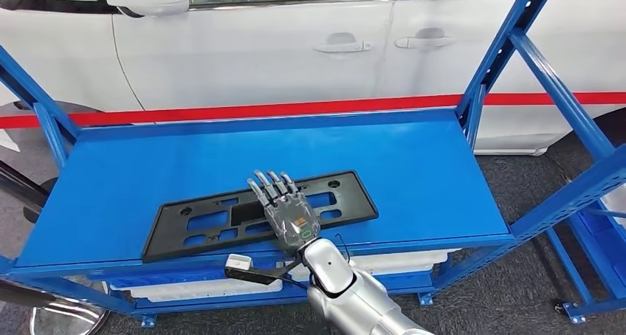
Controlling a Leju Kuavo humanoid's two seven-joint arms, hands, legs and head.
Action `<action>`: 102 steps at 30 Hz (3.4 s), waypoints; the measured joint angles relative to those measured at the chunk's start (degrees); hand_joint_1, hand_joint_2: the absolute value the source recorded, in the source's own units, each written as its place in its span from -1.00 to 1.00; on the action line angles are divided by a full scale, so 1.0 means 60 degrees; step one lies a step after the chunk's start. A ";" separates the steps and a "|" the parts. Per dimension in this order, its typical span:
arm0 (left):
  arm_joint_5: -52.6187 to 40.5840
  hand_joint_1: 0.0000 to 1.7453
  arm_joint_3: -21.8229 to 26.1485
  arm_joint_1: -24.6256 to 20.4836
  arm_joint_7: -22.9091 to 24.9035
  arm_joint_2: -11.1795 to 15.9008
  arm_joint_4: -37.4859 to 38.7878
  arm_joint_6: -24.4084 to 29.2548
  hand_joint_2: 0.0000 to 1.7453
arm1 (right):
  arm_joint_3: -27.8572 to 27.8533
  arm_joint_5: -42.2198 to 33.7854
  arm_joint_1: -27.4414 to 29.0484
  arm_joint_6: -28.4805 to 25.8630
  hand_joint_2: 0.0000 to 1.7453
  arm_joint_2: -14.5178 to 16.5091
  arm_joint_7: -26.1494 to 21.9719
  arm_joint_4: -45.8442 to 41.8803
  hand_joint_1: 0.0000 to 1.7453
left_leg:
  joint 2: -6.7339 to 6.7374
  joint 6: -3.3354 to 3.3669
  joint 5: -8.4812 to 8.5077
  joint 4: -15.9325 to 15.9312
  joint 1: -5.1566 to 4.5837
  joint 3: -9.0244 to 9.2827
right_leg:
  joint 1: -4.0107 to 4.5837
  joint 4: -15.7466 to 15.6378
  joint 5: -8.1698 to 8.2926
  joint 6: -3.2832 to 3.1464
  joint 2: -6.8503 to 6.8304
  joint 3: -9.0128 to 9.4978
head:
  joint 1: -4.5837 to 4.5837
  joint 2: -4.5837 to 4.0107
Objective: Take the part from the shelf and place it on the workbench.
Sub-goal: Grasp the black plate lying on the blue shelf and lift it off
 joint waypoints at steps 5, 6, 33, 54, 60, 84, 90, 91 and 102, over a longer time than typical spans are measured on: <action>-0.0064 -1.00 -0.0004 -0.0011 0.0036 0.0018 0.0002 0.0015 -1.00 | -0.0326 0.0697 -0.0249 0.0446 1.00 -0.0007 0.0368 0.0288 -0.10 | 0.0016 -0.0283 -0.0256 0.0319 0.0029 -0.0120 | -0.0021 -0.0170 0.0077 -0.0227 -0.0003 0.0064 | 0.0000 0.0000; -0.0083 -1.00 -0.0004 -0.0011 0.0048 0.0030 0.0003 0.0017 -1.00 | -0.0388 0.0795 -0.0300 0.0513 1.00 -0.0011 0.0414 0.0351 0.23 | 0.0021 -0.0320 -0.0523 0.0782 0.0037 -0.0326 | -0.0037 -0.0196 0.0089 -0.0268 -0.0012 0.0082 | -0.0002 0.0000; -0.0145 -1.00 -0.0010 -0.0003 0.0131 0.0088 0.0004 0.0041 -1.00 | -0.0892 0.1252 -0.0568 0.1186 1.00 -0.0331 0.0597 0.0941 0.86 | 0.0002 -0.0183 -0.0021 -0.0130 0.0010 0.0185 | -0.0079 -0.0092 -0.0009 -0.0034 -0.0012 0.0112 | -0.0001 0.0000; -0.0001 -1.00 0.0023 0.0030 0.0132 0.0032 0.0004 0.0180 -1.00 | -0.1268 -0.0901 0.0124 0.0467 1.00 -0.0360 -0.1302 0.0249 1.00 | 0.0098 0.0174 0.0051 -0.0254 0.0042 0.0261 | -0.0058 0.1885 -0.1160 0.0185 0.0027 -0.0715 | 0.0001 0.0000; 0.0339 -1.00 0.0285 0.0089 0.0004 -0.0102 0.0004 0.0248 -1.00 | -0.1289 -0.5938 0.1715 0.0269 1.00 -0.0508 -0.3949 -0.2874 1.00 | 0.0043 0.0082 -0.0034 -0.0159 0.0012 0.0262 | -0.0041 0.0295 -0.0201 0.0071 0.0016 0.0082 | 0.0000 0.0000; 0.0654 -1.00 0.1032 0.0153 -0.0102 -0.0478 0.0001 0.0394 -1.00 | -0.1500 -1.1159 0.5038 0.1780 1.00 -0.1911 -0.5197 -0.9633 1.00 | 0.0027 0.0236 -0.0012 -0.0218 -0.0002 0.0221 | -0.0033 0.1616 -0.1219 0.0203 -0.0004 -0.0489 | 0.0001 0.0000; 0.0673 -1.00 0.1049 0.0144 -0.0077 -0.0529 0.0001 0.0392 -1.00 | -0.1626 -1.1189 0.5197 0.1801 1.00 -0.1972 -0.5187 -0.9663 1.00 | -0.0001 0.0159 -0.0070 -0.0135 -0.0024 0.0233 | -0.0130 0.0752 -0.0394 0.0229 -0.0019 -0.0117 | 0.0002 0.0000; 0.0674 -1.00 0.1054 0.0141 -0.0076 -0.0540 0.0001 0.0387 -1.00 | -0.1634 -1.1191 0.5200 0.1806 1.00 -0.1974 -0.5182 -0.9675 1.00 | -0.0006 0.0110 -0.0095 -0.0107 -0.0038 0.0232 | -0.0118 0.0237 -0.0221 0.0183 -0.0018 0.0129 | 0.0002 0.0000; 0.0719 -1.00 0.1236 0.0111 0.0211 -0.0626 0.0000 0.0399 -1.00 | -0.1947 -1.0648 0.6239 0.2638 1.00 -0.1979 -0.5308 -0.9688 1.00 | 0.0009 -0.0308 -0.1657 0.2662 0.0027 -0.0806 | -0.0060 -0.0115 -0.0049 -0.0260 -0.0095 0.0171 | -0.0002 0.0000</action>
